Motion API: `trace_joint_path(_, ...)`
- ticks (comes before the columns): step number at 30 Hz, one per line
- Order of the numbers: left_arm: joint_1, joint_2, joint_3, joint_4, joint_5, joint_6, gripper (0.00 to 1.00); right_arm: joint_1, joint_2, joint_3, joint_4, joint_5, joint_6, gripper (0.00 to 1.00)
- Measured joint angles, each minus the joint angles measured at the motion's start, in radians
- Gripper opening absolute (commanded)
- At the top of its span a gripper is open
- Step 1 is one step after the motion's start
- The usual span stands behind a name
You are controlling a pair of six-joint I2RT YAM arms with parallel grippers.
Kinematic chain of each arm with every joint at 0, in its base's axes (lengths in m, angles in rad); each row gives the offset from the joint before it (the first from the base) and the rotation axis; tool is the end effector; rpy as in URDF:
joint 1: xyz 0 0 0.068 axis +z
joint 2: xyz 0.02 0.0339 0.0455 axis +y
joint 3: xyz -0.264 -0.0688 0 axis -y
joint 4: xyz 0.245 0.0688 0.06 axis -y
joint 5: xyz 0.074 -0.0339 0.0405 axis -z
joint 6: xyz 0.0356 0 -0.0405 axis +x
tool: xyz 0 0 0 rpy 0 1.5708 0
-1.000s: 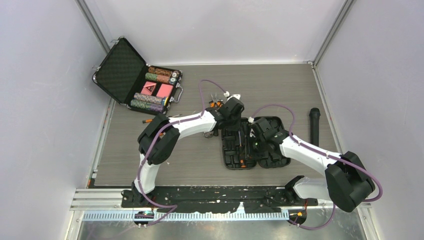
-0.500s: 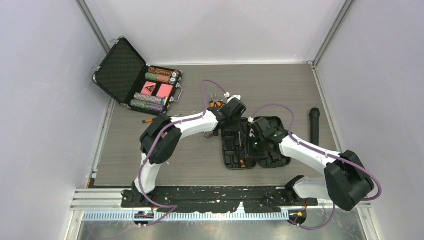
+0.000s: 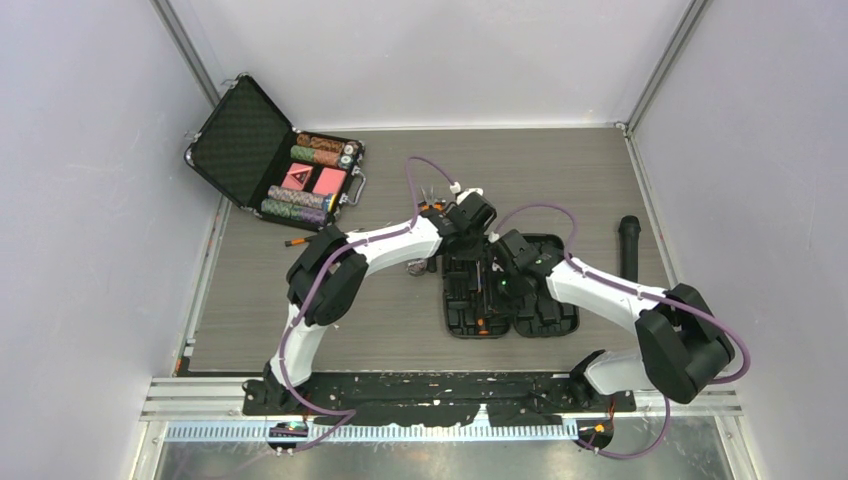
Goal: Pack the tool kit
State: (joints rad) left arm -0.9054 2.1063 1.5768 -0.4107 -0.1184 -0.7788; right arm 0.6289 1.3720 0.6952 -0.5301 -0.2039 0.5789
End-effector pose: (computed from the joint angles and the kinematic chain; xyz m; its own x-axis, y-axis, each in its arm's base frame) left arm 0.2879 -0.3600 0.1803 -0.8734 -0.0169 -0.4867 0.1751 0.9216 -0.3463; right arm 0.1859 0.1442 0.1639 -0.9796 -0.0501 -0.1944 -0.1175 0.9282 0.3531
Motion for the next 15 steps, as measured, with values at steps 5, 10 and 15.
trace_joint_path(5,0.003,0.017,0.029,-0.031,0.007,-0.004,0.0,0.002,0.013,0.013,-0.014,0.004,0.002,0.05)
trace_joint_path(10,0.005,0.025,0.045,-0.049,0.014,-0.008,0.0,-0.012,0.026,0.02,-0.022,-0.013,0.003,0.05)
trace_joint_path(15,0.005,0.035,0.067,-0.074,0.014,-0.007,0.0,-0.048,0.052,0.037,-0.035,-0.063,0.0,0.05)
